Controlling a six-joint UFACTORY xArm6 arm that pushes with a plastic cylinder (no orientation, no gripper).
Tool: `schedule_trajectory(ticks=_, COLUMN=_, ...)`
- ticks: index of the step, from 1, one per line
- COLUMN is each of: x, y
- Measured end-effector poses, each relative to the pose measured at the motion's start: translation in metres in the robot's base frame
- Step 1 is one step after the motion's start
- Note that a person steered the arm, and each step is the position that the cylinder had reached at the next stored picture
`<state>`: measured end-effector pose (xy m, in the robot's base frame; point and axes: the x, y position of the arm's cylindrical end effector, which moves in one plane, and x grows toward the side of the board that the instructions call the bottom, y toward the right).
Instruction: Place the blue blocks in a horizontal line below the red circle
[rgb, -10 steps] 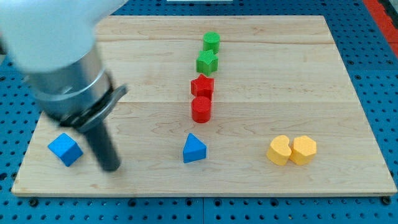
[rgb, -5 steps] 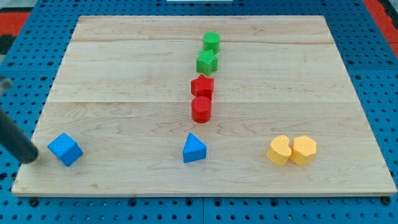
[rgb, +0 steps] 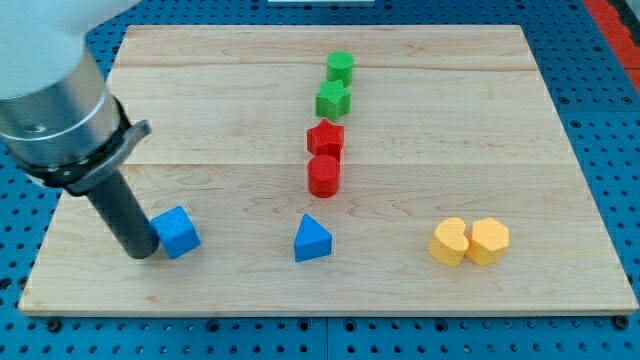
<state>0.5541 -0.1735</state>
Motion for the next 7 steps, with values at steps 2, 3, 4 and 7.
schedule_trajectory(ticks=2, x=-0.047, y=-0.021)
schedule_trajectory(ticks=3, x=-0.05, y=-0.001)
schedule_trajectory(ticks=4, x=-0.038, y=0.025)
schedule_trajectory(ticks=7, x=-0.118, y=0.037)
